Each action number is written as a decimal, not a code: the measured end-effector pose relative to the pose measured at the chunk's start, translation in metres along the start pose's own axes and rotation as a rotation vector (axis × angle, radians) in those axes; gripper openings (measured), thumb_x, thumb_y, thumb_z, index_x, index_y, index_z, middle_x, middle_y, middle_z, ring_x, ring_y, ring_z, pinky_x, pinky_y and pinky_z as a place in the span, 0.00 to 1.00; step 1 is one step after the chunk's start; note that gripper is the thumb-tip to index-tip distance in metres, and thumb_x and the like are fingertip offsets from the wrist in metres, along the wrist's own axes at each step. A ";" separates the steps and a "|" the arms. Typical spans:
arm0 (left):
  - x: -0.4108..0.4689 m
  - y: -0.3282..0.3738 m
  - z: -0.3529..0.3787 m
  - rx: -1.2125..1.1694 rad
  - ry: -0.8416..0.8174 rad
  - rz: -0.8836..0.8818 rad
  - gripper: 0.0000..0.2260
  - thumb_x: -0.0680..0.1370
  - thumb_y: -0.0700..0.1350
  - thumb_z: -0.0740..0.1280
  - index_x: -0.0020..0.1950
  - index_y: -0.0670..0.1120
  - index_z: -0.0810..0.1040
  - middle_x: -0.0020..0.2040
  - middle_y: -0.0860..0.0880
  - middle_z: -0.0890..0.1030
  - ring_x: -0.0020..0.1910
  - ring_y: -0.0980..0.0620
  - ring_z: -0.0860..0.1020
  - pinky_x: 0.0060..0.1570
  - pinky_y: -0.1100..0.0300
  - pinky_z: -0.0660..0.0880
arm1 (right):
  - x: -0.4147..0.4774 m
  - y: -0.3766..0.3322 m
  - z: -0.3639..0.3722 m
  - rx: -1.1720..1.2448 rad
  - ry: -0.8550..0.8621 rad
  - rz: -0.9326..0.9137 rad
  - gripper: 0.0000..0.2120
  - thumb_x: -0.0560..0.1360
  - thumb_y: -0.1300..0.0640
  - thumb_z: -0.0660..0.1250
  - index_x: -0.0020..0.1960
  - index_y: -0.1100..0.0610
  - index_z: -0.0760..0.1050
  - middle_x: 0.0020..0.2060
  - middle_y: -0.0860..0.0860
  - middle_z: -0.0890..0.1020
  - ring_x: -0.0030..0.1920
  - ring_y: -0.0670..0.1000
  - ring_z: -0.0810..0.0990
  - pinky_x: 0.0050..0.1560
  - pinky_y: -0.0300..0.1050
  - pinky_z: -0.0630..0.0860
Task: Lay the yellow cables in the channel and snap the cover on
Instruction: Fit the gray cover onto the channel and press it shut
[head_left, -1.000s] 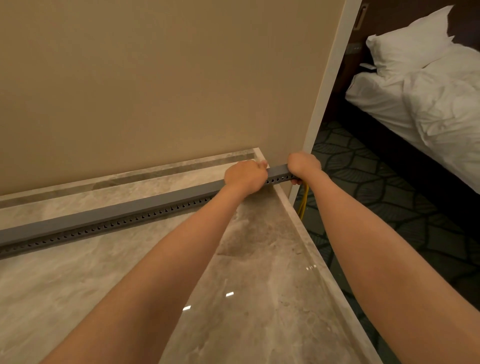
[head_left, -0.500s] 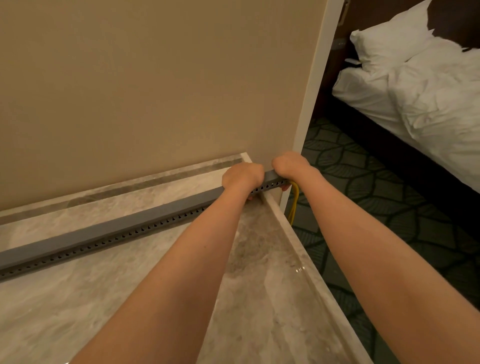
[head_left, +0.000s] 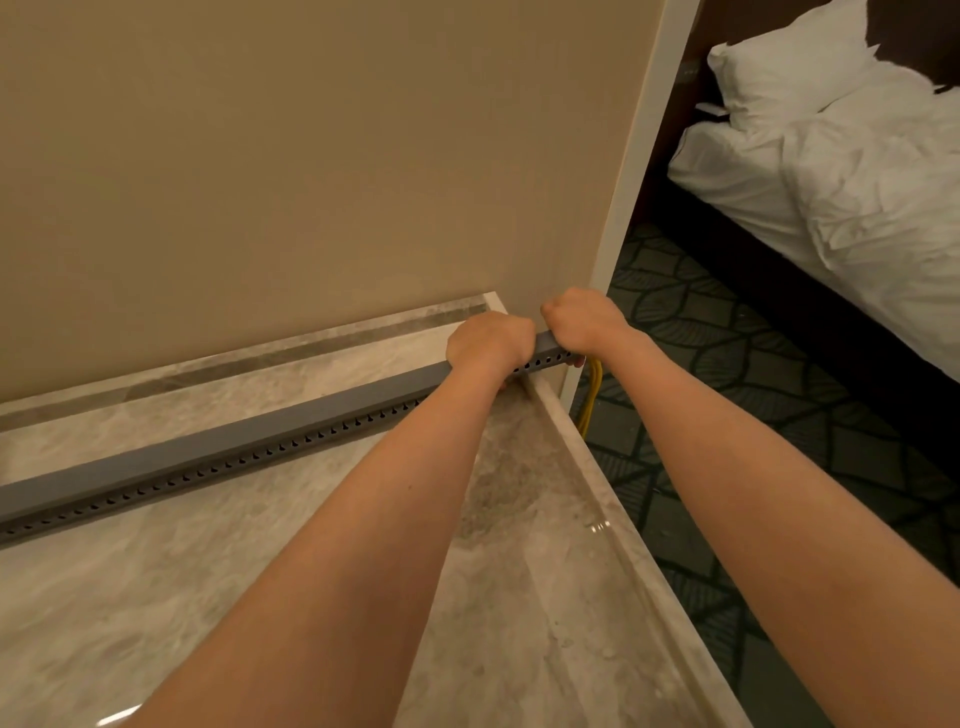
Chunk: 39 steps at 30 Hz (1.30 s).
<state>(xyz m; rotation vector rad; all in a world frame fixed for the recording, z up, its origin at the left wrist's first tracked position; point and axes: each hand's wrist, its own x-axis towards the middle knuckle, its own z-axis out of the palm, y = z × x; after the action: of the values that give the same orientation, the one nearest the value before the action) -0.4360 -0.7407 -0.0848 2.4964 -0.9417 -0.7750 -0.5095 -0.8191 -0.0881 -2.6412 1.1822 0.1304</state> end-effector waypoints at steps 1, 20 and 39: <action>0.000 0.000 -0.001 -0.003 -0.002 -0.005 0.12 0.77 0.45 0.54 0.42 0.42 0.74 0.35 0.46 0.75 0.29 0.48 0.76 0.30 0.60 0.67 | -0.001 -0.001 -0.003 0.054 -0.028 0.028 0.12 0.79 0.63 0.54 0.51 0.64 0.75 0.49 0.62 0.81 0.41 0.57 0.78 0.40 0.47 0.72; -0.002 -0.012 -0.008 0.014 0.003 0.016 0.18 0.78 0.46 0.53 0.60 0.41 0.76 0.62 0.41 0.77 0.58 0.43 0.76 0.48 0.57 0.67 | -0.005 0.000 0.010 0.300 0.053 0.275 0.16 0.79 0.59 0.51 0.34 0.57 0.67 0.23 0.51 0.73 0.21 0.46 0.71 0.23 0.39 0.61; -0.002 -0.038 -0.007 0.224 0.144 0.149 0.17 0.79 0.45 0.50 0.54 0.41 0.77 0.57 0.39 0.77 0.50 0.41 0.73 0.43 0.56 0.65 | -0.005 -0.030 0.000 -0.199 0.057 -0.145 0.24 0.81 0.51 0.46 0.50 0.63 0.77 0.53 0.63 0.80 0.49 0.61 0.77 0.45 0.46 0.66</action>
<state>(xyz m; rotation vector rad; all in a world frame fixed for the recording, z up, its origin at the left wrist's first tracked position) -0.4144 -0.7117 -0.0977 2.5908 -1.2024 -0.4577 -0.4905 -0.7960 -0.0814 -2.9117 1.0378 0.1549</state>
